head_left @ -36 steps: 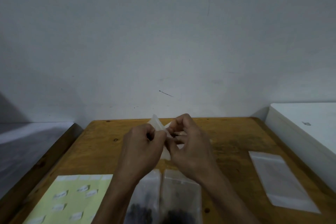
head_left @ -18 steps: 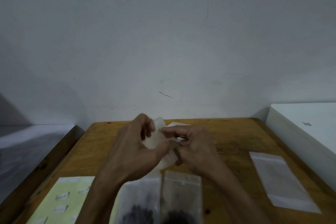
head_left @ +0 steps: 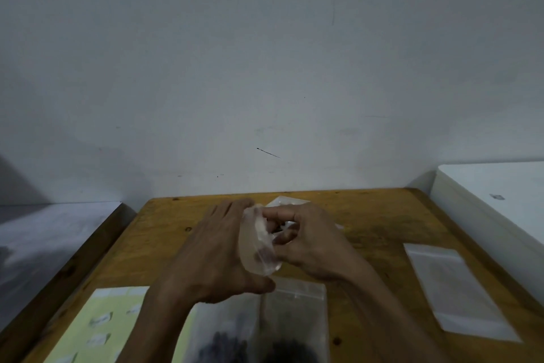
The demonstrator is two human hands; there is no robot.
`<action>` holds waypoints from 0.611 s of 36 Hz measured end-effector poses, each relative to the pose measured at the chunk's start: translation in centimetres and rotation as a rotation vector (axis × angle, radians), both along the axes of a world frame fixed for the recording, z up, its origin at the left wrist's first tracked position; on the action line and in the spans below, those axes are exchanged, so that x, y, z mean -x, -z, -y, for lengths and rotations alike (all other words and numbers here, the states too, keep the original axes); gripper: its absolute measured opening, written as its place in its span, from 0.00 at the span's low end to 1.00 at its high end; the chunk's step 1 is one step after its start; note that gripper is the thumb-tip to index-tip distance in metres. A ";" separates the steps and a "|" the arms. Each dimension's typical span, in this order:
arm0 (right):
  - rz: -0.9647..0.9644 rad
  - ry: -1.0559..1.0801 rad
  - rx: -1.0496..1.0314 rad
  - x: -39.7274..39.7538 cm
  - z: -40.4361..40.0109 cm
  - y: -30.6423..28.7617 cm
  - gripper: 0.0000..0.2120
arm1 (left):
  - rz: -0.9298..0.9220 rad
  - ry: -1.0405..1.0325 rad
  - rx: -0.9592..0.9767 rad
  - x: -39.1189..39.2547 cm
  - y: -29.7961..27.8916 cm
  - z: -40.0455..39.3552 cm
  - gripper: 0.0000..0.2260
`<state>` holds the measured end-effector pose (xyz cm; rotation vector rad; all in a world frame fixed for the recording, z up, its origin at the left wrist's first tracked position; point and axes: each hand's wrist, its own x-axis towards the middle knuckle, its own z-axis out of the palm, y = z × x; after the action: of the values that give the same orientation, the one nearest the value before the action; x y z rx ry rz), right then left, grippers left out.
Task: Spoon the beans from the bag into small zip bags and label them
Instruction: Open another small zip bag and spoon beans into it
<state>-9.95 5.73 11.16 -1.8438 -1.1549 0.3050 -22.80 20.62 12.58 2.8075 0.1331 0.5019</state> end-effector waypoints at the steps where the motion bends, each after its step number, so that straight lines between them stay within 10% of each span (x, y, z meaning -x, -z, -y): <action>1: -0.010 0.002 -0.007 -0.1 0.0 0.0 0.29 | -0.010 0.008 0.018 0.0 0.0 0.1 0.42; 8: -0.156 -0.025 -0.013 -0.6 0.2 -0.1 0.14 | -0.133 0.018 0.084 -0.6 -0.2 0.9 0.45; 22: -0.129 0.088 -0.059 -1.4 0.2 0.5 0.15 | -0.235 -0.032 0.076 -1.5 -0.4 1.1 0.52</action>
<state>-8.59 5.55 10.70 -1.7903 -0.9818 0.3309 -21.25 19.56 12.93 2.7842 0.2409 0.1679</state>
